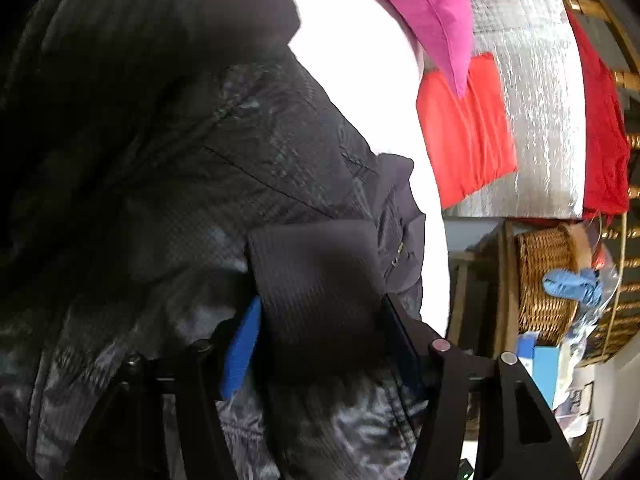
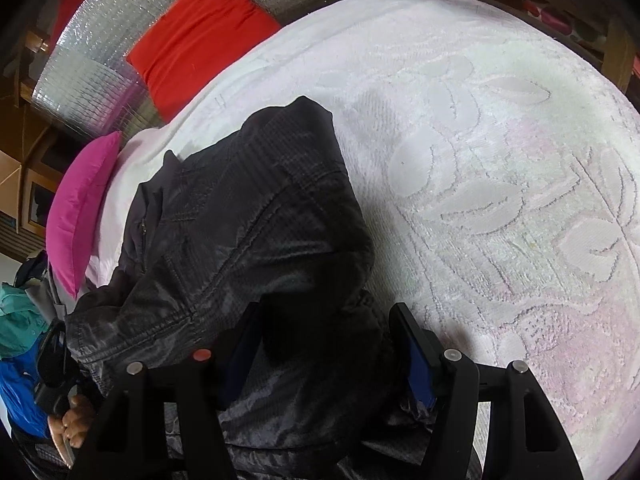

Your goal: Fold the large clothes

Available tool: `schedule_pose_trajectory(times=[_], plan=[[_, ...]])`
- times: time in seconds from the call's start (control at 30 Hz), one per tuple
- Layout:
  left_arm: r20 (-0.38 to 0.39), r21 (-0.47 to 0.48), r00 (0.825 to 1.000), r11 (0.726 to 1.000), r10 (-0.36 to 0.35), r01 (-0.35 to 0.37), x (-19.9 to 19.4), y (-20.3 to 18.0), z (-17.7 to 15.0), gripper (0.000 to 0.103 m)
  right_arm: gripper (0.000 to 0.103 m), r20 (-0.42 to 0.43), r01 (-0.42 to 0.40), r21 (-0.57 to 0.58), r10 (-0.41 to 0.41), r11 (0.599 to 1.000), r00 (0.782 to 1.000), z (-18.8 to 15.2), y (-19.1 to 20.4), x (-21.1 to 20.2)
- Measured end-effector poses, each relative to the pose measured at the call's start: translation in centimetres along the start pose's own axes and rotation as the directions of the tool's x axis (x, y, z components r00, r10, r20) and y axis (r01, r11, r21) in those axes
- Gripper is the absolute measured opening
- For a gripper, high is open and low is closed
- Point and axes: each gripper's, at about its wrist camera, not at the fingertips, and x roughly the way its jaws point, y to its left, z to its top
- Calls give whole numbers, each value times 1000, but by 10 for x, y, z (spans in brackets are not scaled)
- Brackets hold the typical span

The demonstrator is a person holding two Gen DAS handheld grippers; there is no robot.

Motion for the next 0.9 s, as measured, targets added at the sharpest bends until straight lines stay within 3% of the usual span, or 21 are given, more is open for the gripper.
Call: schedule_pose_trajectory(times=[0.07,0.13,0.17,0.43,0.63,0.73,0.8,0.9], plan=[[5,-1,1000,1000,1,-1,-3,5,0,44,67,0,-2,-1,2,1000,1000,0,0,0],[27,9,999,1000,-19,19,-10,5,0,13,67,0,-3,-1,3,1000,1000,1,0,1],[36,23,999,999,-30,29,-14,2,-1,9,67,0,-3,0,3,1000,1000,1,0,1],[102,210,988,974,-113,90,-63,-49,-17,9,67,0,-10,8,10,1000,1000,0,-2,-1],[194,316,977,948,-91,26,-135,-66,-51,8,67,9,-47,58,47,997,999,5,-14,-7],[237,299,971,952,-15,-58,-161,-53,-56,8,67,28,-69,80,66,994,997,7,-20,-14],[228,265,971,955,75,-136,-171,-36,-55,8,67,37,-87,90,83,992,996,7,-23,-17],[205,234,969,955,135,-183,-177,-17,-55,8,68,48,-112,95,108,989,993,8,-24,-22]])
